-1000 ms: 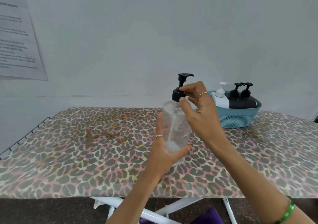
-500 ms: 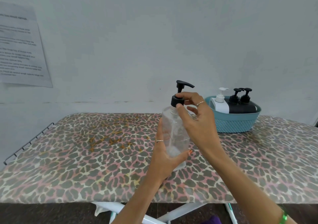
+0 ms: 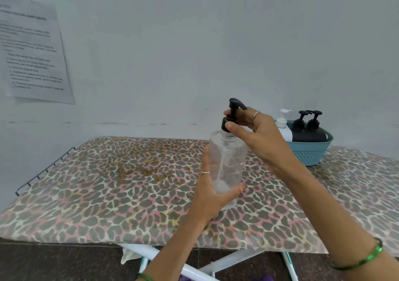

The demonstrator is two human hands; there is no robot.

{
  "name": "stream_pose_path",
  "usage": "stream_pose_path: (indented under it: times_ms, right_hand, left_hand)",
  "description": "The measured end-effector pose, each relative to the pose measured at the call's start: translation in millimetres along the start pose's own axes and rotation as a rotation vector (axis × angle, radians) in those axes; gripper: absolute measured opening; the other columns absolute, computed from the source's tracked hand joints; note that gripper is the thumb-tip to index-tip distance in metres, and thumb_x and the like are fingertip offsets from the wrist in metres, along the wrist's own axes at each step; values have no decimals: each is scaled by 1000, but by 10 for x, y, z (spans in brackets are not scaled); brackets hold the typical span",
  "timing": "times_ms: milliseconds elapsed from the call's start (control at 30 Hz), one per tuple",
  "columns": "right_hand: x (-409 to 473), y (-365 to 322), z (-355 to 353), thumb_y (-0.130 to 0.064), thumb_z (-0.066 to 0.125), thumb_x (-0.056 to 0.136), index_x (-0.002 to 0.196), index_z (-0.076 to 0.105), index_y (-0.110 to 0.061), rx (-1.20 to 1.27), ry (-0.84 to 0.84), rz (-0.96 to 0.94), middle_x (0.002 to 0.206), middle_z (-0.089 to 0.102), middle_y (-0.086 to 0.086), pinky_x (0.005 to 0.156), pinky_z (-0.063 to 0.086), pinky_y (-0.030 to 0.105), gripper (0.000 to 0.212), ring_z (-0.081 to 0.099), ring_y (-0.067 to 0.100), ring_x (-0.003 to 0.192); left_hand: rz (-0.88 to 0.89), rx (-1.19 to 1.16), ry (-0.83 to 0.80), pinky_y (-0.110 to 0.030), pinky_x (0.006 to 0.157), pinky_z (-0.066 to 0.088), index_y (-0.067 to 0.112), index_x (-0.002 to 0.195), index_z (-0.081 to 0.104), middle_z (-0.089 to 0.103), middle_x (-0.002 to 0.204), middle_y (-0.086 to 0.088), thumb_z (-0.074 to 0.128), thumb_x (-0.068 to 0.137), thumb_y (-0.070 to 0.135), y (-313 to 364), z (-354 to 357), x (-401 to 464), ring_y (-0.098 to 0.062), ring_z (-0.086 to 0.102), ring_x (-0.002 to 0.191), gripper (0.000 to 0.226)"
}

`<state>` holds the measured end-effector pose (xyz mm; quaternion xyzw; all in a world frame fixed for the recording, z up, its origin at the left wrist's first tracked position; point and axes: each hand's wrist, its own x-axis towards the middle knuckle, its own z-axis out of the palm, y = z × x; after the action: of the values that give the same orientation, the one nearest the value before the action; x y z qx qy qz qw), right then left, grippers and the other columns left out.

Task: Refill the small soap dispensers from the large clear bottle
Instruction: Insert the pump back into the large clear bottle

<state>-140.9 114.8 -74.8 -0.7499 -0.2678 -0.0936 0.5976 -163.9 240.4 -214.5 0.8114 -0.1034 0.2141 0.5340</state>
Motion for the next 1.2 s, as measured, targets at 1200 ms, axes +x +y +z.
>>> stream_pose_path:
  times_ms: [1200]
  right_hand:
    - [52,59,-23,-11,79,74,90,58,-21,2,55,52,96,68,-5,79,47,14,29,62,8,87]
  left_hand:
    - [-33,-13,-16,3,100,14,60,137,-10,3,140,42,78,66,50,53,-2,-20,11,15,136,113]
